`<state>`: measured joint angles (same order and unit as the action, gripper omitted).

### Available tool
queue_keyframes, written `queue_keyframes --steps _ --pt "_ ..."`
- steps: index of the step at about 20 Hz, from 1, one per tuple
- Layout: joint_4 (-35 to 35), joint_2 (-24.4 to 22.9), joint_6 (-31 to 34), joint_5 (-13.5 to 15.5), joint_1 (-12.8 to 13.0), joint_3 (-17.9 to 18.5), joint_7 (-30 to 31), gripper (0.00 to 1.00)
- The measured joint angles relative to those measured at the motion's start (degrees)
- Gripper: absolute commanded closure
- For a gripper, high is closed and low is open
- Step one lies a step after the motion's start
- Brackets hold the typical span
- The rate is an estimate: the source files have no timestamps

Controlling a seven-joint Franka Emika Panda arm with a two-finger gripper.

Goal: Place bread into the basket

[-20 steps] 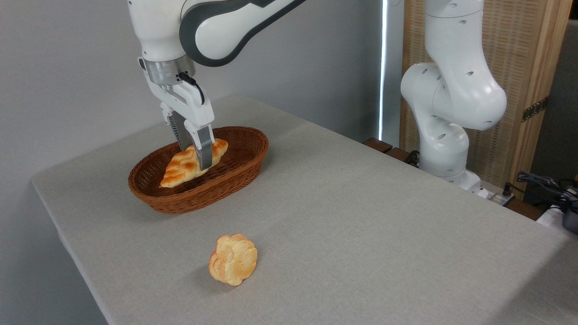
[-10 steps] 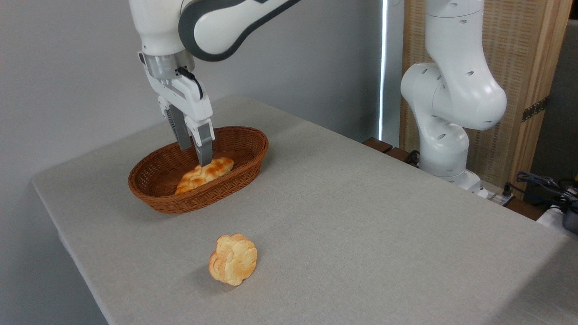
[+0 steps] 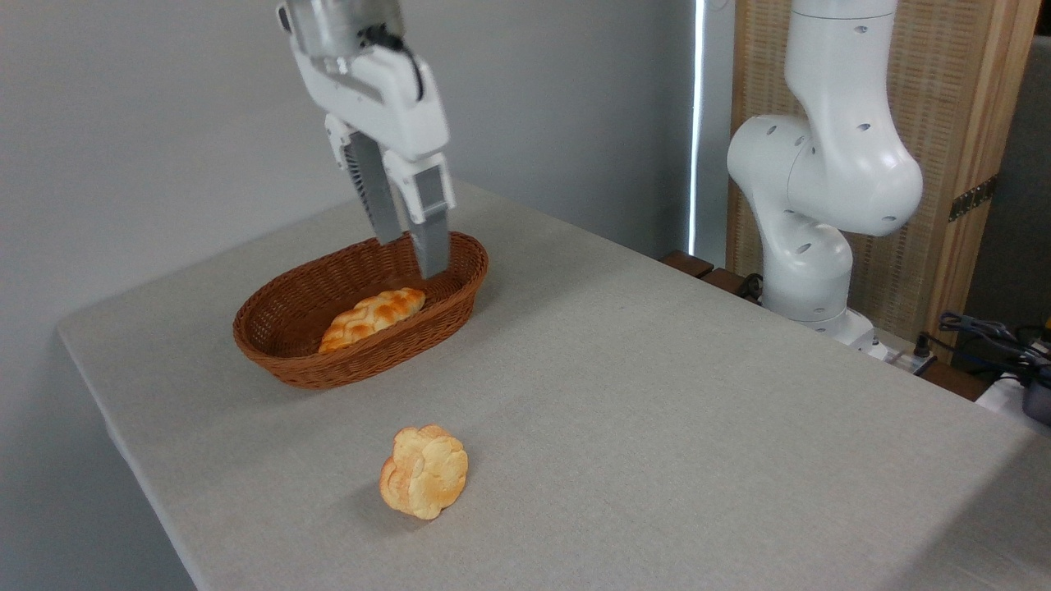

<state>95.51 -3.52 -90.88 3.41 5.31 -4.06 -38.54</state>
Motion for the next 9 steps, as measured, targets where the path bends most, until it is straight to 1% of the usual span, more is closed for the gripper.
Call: queue_keyframes --steps 2,3,4,6,9 --pt "-1.99 0.0 0.99 0.0 -0.14 4.74 -3.08 0.0" --pt "-2.47 0.03 0.99 0.0 -0.3 6.21 -3.83 0.0" --pt "-2.8 0.12 0.98 0.0 -0.39 6.96 -3.99 0.0" --pt "-3.37 0.44 0.79 0.0 -0.32 7.1 -3.52 0.0" --pt "-3.77 0.83 -0.39 0.0 0.06 6.88 -0.47 0.0"
